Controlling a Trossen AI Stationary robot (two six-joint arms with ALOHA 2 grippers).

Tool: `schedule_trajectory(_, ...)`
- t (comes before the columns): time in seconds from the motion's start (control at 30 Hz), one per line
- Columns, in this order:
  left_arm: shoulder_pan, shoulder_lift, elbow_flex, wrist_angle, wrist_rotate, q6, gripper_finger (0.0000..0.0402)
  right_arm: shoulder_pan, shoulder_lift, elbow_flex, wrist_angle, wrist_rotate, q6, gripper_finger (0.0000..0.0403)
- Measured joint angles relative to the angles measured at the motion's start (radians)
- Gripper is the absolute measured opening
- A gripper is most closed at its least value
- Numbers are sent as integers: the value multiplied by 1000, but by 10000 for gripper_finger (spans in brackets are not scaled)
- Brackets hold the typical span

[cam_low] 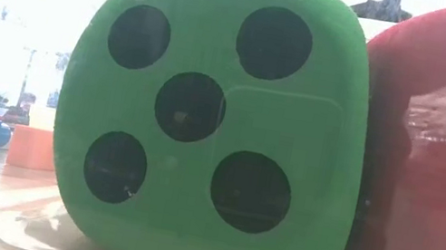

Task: Pick & Place Toys
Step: Put the green game piece into the white bin

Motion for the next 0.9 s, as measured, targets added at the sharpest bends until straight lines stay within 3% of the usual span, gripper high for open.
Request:
schedule_trajectory(0.27,1,7,-28,76,-78,-1,253,11,0,0,2,30,33,337)
schedule_trajectory(0.57,0,6,-47,97,-42,130,253,20,0,0,10,35,43,337)
schedule_trajectory(0.9,-1,13,-62,116,-18,130,253,26,0,0,10,42,54,337)
